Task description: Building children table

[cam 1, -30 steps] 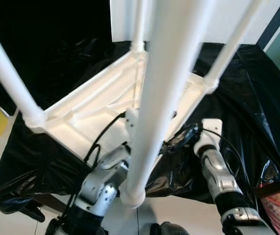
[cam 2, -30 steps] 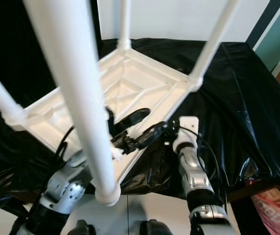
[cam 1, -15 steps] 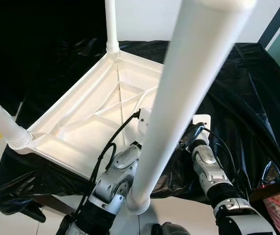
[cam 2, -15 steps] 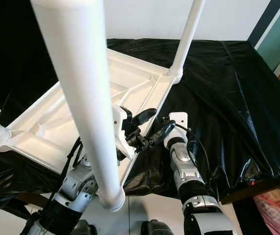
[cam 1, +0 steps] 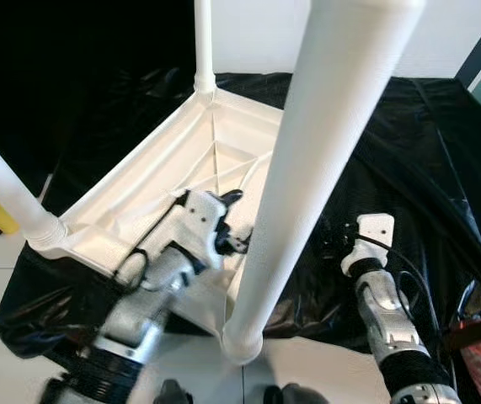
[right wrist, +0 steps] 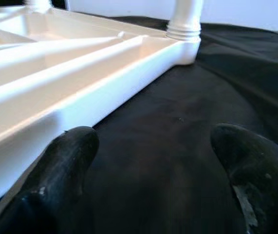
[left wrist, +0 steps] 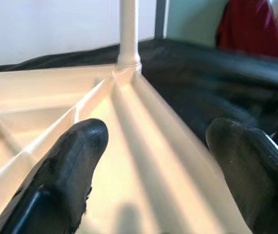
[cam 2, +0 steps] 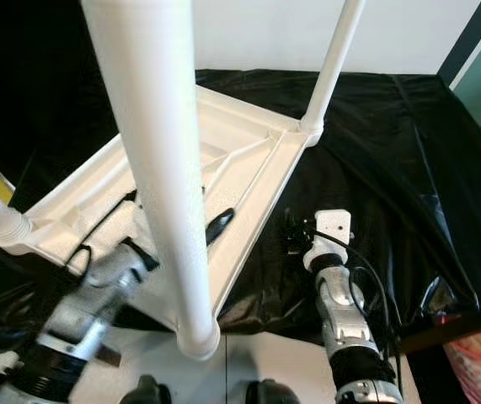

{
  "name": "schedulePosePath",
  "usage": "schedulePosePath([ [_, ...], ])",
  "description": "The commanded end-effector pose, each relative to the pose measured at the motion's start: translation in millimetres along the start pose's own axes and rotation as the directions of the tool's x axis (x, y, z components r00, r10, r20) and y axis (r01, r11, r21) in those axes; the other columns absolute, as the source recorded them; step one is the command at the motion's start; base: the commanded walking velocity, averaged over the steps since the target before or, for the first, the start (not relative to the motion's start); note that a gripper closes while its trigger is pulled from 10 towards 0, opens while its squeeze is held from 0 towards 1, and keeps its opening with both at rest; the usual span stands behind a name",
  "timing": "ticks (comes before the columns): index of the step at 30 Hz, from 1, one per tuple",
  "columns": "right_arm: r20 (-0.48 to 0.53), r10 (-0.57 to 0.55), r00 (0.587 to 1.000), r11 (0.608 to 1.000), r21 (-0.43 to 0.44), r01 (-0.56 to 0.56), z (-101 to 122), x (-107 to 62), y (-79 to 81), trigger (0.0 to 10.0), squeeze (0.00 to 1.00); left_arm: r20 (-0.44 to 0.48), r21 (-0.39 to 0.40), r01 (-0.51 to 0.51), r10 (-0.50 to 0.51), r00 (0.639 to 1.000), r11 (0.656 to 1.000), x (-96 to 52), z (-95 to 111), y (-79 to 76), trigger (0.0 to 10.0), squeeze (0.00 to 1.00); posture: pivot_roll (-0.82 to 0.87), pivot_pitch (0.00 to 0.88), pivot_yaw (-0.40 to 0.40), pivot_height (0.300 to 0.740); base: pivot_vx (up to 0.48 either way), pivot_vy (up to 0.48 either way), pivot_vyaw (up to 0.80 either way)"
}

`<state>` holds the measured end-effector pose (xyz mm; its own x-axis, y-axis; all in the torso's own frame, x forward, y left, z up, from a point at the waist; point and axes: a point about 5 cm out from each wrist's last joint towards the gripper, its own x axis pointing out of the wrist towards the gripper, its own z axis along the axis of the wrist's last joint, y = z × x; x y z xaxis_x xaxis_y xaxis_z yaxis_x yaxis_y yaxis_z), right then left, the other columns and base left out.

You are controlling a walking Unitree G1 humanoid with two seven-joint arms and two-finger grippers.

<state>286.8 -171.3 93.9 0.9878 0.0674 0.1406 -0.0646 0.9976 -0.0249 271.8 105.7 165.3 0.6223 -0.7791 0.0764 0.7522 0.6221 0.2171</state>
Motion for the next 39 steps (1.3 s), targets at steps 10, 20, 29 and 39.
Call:
schedulePosePath([
  [10,0.025,0.231,0.973,0.973,-0.024,-0.231,20,-30.0,10.3,10.0,0.00,-0.148,0.123,0.222,-0.203,0.968,0.967,-33.6,-10,4.5,10.0,0.00,0.04,0.127,-0.042,0.740,0.000,0.000,0.00],
  [20,0.011,0.387,0.922,0.919,-0.080,-0.385,38,-38.4,6.3,10.0,0.00,-0.256,0.145,0.414,-0.370,0.893,0.899,-56.7,-13,2.3,10.0,0.00,0.05,0.123,-0.037,0.740,0.000,0.000,0.00],
  [29,0.002,0.446,0.895,0.891,-0.095,-0.444,46,-39.1,7.2,10.0,0.00,-0.303,0.128,0.511,-0.457,0.836,0.850,-69.3,-10,-2.2,10.0,0.00,0.05,0.114,-0.037,0.740,0.000,0.000,0.00],
  [39,-0.011,0.497,0.868,0.863,-0.103,-0.495,53,-39.1,8.7,10.0,0.00,-0.406,0.158,0.562,-0.466,0.786,0.812,-70.5,-24,2.0,10.0,0.00,0.05,0.111,-0.036,0.740,0.000,0.000,0.00],
])
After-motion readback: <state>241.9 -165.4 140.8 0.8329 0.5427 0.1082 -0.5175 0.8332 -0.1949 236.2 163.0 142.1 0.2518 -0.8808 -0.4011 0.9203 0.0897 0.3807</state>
